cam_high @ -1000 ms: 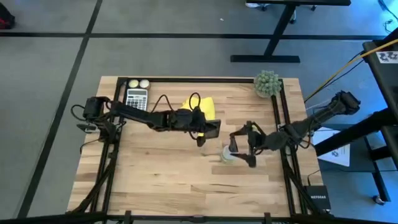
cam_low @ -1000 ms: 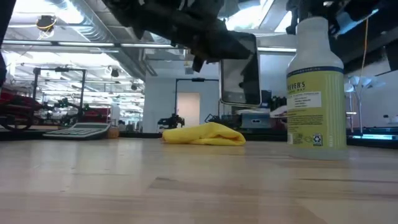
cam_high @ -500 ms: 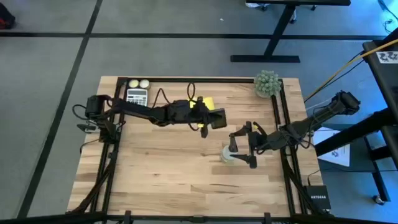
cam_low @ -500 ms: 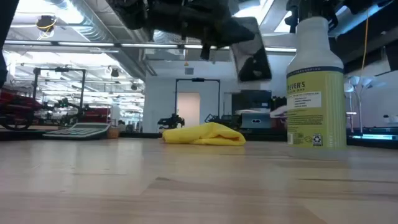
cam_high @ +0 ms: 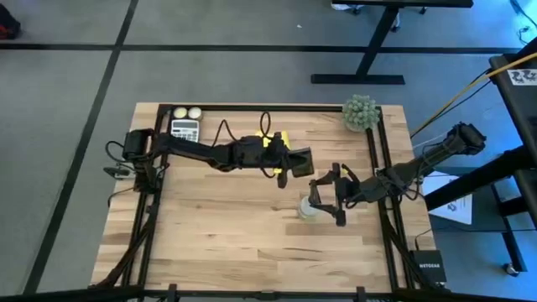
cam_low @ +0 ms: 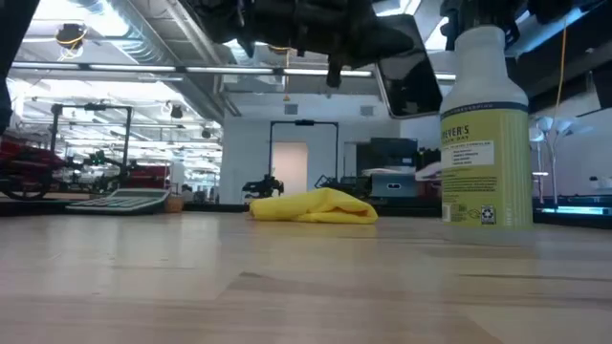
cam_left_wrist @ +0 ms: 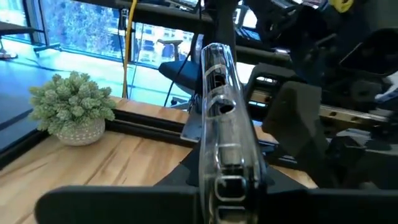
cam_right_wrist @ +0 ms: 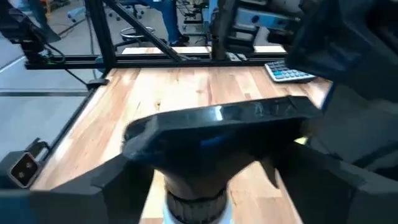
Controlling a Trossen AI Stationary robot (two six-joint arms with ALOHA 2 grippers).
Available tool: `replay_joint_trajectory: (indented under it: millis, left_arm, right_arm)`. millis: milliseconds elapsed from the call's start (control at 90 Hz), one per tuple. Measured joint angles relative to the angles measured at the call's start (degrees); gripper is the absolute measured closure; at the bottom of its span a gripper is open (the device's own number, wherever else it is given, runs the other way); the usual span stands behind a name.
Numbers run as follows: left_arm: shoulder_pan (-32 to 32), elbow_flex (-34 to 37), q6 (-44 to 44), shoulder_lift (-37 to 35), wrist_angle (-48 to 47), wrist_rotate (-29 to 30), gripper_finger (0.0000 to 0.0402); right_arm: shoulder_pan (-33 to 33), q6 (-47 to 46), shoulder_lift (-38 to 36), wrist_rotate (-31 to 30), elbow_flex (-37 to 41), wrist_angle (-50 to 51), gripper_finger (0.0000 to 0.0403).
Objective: Apply microfiber cloth
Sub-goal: Spray the front of the black cellphone using the white spray bottle
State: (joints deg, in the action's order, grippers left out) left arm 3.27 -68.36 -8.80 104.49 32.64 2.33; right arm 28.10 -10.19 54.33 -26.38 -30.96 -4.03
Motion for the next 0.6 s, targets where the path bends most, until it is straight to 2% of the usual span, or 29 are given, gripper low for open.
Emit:
replay_joint_trajectory:
  millis: [156, 278, 389, 600]
  left_arm:
    - [0.0, 0.0, 0.0, 0.0, 0.1, -1.1, 0.0385]
    - [0.0, 0.0, 0.1, 0.0, 1.3, -1.4, 0.0385]
    - [0.0, 0.0, 0.2, 0.0, 1.9, -1.8, 0.0385]
    - [0.2, 0.0, 0.2, -0.1, 1.1, -1.8, 0.0385]
  right_arm:
    - [0.0, 0.1, 0.0, -0.1, 0.0, 0.3, 0.0164]
    - [0.0, -0.1, 0.0, -0.1, 0.0, 0.9, 0.0181]
    - [0.0, 0.0, 0.0, -0.7, 0.0, 1.0, 0.0177]
    - [0.0, -0.6, -0.3, -2.0, 0.0, 2.7, 0.0145]
